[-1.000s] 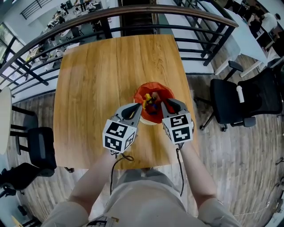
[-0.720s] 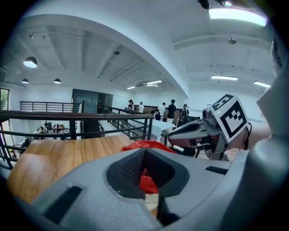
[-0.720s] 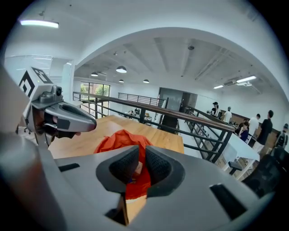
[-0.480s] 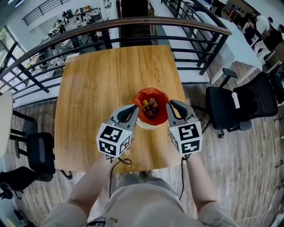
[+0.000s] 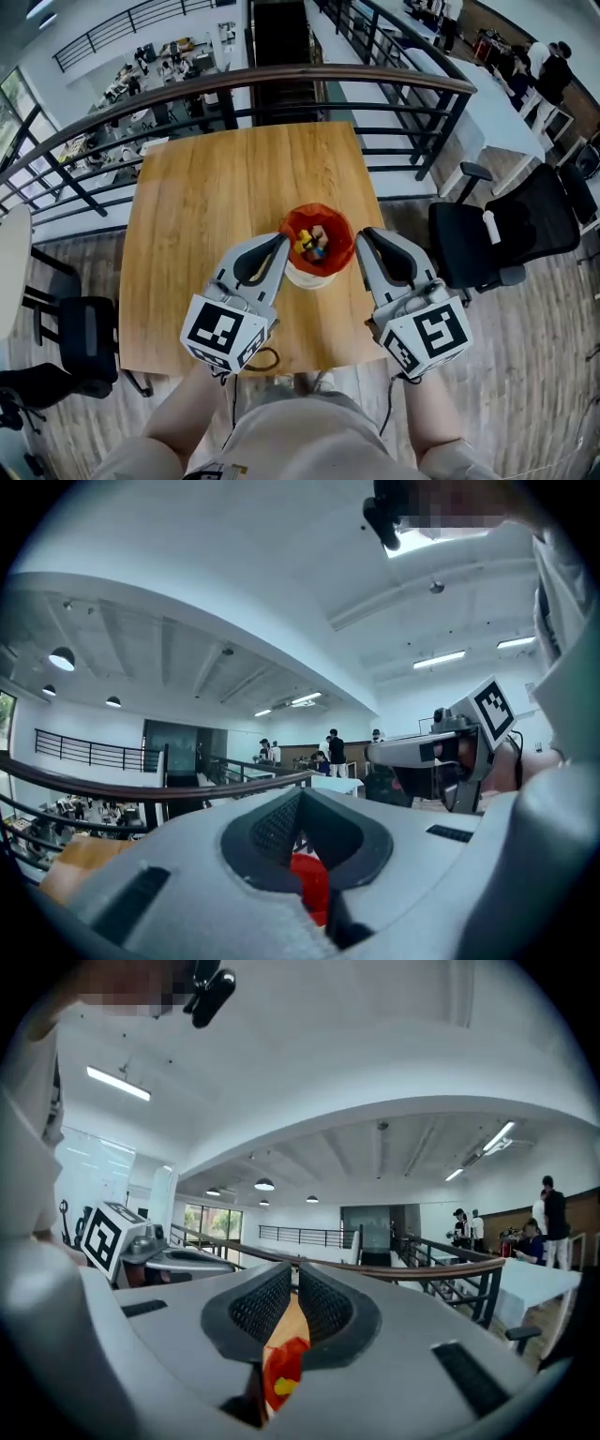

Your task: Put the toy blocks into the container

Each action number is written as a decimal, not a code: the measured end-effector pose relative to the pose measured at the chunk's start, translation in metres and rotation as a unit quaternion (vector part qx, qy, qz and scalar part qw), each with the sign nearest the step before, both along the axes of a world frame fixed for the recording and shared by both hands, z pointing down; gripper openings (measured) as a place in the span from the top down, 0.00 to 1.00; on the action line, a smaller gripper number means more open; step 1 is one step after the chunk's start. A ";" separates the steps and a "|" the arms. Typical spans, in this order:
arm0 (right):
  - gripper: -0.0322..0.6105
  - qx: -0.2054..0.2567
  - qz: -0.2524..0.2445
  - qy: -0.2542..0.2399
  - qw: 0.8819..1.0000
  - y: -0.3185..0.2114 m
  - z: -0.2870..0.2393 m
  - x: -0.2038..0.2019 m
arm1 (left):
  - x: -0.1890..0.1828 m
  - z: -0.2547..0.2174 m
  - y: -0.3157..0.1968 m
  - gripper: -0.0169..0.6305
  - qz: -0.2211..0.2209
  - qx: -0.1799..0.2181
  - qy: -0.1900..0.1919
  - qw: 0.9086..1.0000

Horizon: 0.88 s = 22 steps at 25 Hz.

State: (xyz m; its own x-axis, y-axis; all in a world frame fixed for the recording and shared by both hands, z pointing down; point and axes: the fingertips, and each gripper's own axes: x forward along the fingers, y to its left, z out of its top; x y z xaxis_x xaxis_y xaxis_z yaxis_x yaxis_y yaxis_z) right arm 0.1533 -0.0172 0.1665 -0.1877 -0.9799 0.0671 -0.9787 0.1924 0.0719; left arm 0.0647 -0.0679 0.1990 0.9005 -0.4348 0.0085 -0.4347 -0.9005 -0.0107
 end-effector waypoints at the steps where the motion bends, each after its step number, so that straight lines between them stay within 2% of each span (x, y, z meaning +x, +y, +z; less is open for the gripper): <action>1: 0.89 0.012 -0.003 0.002 1.000 0.006 -0.009 -0.004 | -0.003 -0.010 0.006 0.95 0.002 0.006 0.009 1.000; 4: 0.89 0.047 -0.003 0.043 0.998 0.025 -0.032 -0.014 | -0.011 -0.033 0.021 0.95 0.003 0.023 0.028 0.999; 7: 0.89 0.065 -0.006 0.056 0.996 0.041 -0.044 -0.020 | -0.018 -0.042 0.036 0.95 -0.004 0.047 0.029 0.998; 13: 0.90 0.062 -0.008 0.045 0.997 0.060 -0.039 -0.023 | -0.027 -0.039 0.055 0.95 -0.010 0.054 0.019 0.998; 17: 0.90 0.047 -0.017 0.018 0.999 0.069 -0.020 -0.025 | -0.031 -0.022 0.063 0.95 -0.013 0.045 -0.008 0.999; 22: 0.91 0.027 -0.024 -0.012 0.999 0.077 -0.002 -0.029 | -0.035 -0.005 0.075 0.95 -0.008 0.040 -0.012 0.999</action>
